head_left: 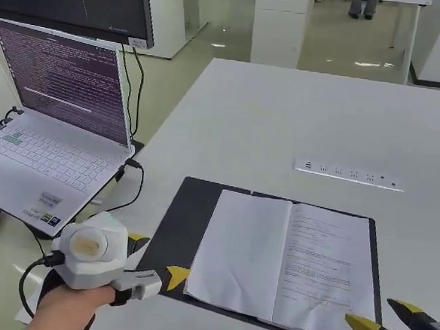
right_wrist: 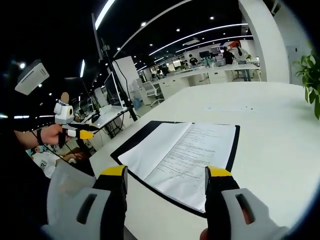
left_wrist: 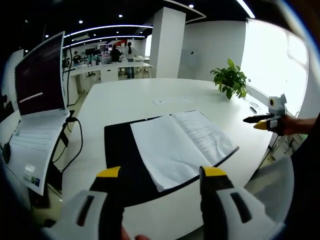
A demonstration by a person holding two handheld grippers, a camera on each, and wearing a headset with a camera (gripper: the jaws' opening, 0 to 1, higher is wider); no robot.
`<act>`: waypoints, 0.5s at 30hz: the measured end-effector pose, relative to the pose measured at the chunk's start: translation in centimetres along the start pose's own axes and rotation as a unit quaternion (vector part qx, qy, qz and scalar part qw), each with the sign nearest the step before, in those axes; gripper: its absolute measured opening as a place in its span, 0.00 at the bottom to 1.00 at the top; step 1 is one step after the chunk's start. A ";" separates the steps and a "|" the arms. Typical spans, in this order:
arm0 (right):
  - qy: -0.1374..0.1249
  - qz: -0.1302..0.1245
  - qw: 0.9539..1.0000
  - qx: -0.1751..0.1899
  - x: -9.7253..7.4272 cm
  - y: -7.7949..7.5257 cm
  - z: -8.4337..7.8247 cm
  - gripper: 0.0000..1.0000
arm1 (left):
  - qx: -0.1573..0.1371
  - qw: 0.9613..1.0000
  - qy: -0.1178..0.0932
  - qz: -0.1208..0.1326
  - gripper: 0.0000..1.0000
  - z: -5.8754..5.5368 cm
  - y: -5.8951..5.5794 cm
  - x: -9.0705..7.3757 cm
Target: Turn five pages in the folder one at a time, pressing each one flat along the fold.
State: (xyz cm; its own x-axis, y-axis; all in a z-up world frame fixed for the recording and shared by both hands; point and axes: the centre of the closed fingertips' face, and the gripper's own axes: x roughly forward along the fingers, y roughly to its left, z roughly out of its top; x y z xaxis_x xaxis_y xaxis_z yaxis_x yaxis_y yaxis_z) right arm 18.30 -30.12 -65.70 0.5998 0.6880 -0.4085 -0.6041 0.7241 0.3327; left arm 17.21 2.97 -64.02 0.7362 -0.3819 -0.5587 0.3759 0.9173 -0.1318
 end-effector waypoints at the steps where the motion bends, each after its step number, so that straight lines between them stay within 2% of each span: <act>1: 0.000 -0.002 1.000 0.001 -0.2 0.0 -0.2 0.62 | 0.001 1.000 -0.001 0.001 0.62 0.0 0.0 0.0; 5: 0.002 -0.014 1.000 0.008 -1.2 -0.3 -0.9 0.66 | 0.003 1.000 0.001 0.000 0.65 -0.5 -0.3 -0.2; 11: -0.009 -0.028 0.999 0.018 -2.5 -0.6 -1.2 0.67 | 0.003 1.000 0.008 -0.004 0.66 -1.0 -0.5 0.0; 15: -0.007 -0.033 0.999 0.022 -3.1 -0.4 -1.7 0.68 | 0.005 1.000 0.012 -0.005 0.67 -1.1 -0.5 0.1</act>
State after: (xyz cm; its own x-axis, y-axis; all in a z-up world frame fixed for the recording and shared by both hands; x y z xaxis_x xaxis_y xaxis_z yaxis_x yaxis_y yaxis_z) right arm 15.82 -32.58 -65.99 0.6451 0.6397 -0.4179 -0.5402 0.7686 0.3427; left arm 16.48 2.54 -64.95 0.7192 -0.3883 -0.5762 0.3890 0.9122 -0.1291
